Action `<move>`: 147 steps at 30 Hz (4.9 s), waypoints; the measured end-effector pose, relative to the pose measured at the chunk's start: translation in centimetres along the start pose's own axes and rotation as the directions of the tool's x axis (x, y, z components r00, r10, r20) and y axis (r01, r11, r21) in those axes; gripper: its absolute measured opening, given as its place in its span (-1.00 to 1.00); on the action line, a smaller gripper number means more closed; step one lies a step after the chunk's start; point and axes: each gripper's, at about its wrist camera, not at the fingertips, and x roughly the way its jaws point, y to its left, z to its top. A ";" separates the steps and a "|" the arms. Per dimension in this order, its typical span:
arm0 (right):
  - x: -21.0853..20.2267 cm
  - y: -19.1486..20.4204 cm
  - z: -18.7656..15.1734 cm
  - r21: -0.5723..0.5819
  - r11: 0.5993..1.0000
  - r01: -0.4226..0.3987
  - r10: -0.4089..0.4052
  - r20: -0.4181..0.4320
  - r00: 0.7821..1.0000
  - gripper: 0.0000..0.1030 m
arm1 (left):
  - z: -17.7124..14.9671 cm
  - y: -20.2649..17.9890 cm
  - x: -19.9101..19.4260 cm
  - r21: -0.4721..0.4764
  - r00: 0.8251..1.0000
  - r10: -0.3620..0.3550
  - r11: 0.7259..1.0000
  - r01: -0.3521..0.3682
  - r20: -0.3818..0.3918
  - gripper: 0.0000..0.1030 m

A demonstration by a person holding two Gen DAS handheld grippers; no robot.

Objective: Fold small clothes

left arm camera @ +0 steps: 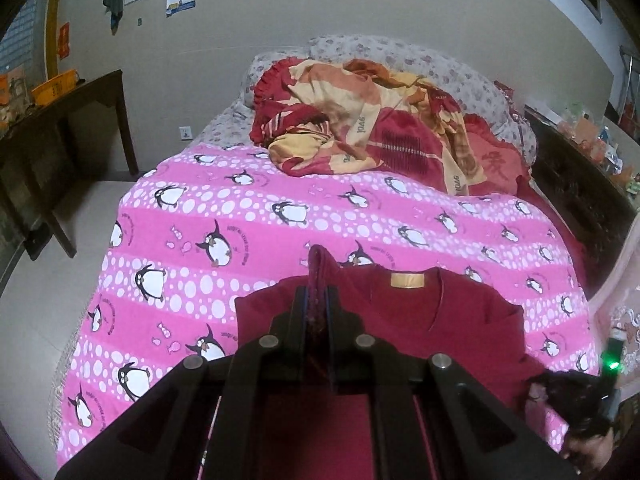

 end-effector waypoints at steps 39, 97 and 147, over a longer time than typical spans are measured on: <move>8.5 -5.8 8.2 0.291 0.943 -0.163 0.158 0.040 0.987 -0.74 | -10.1 3.0 10.0 -0.019 0.974 0.052 0.998 -0.058 -0.222 -0.85; 3.5 2.3 0.0 -0.077 0.996 0.044 -0.058 -0.192 0.980 -0.07 | -12.1 3.7 4.4 -0.012 0.973 0.078 0.997 -0.082 -0.216 0.41; -8.7 3.6 -24.0 0.214 0.866 -0.451 0.498 -0.308 0.811 0.28 | -29.3 6.4 -7.8 -0.054 0.902 -0.053 0.998 0.033 -0.429 0.48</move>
